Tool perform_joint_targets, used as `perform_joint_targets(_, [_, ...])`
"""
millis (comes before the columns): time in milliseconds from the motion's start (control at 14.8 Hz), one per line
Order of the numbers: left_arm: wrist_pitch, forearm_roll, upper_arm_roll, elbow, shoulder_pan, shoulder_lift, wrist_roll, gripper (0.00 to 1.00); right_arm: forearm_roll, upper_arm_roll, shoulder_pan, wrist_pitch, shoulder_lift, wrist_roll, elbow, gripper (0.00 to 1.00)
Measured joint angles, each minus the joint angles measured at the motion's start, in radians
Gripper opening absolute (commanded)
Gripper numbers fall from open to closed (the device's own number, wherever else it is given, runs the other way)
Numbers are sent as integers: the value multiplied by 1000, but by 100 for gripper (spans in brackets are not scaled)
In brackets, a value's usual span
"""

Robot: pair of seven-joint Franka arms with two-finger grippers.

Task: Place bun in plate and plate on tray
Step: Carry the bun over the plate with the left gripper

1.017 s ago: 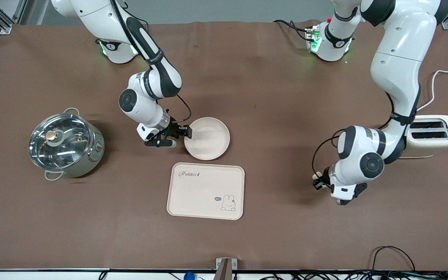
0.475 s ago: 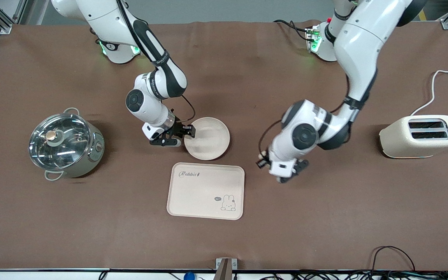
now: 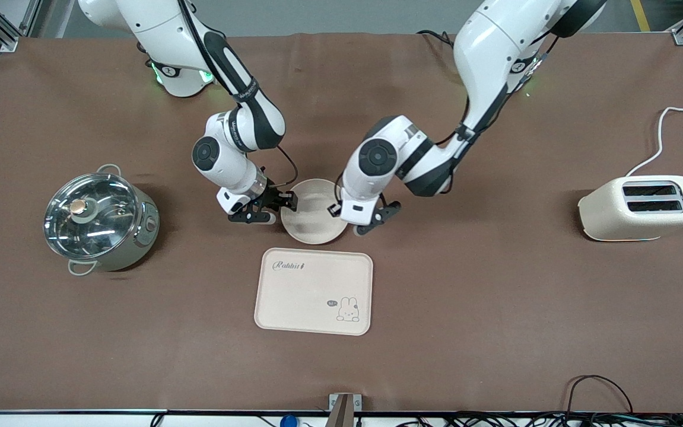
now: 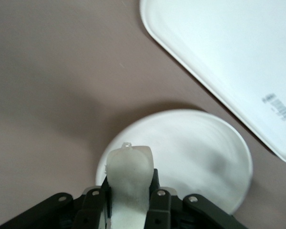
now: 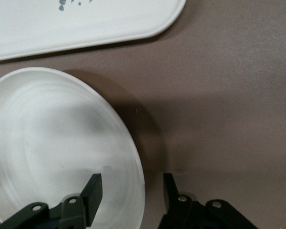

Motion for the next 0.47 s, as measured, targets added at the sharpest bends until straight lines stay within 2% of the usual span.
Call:
perform_joint_targets(203, [100,0,0,3,-36,49,-39,36,0,0,0,10,4,0,0,59])
perform_joint_targets(271, [128,0,1,4,-44,68,-43,43,0,0,1,14,7,0,0,59])
perform_joint_targets(339, [152,0,1,4,-49,83,-44,59,0,0,2,17,11,0,0,59])
perform_joint_targets(407, [167,0,1,5,-51,95,-45,90,0,0,3,19,14,0,0,59])
perform_joint_targets(475, [175,0,1,7,-50,102,-47,100,0,0,5,20,16,0,0,59])
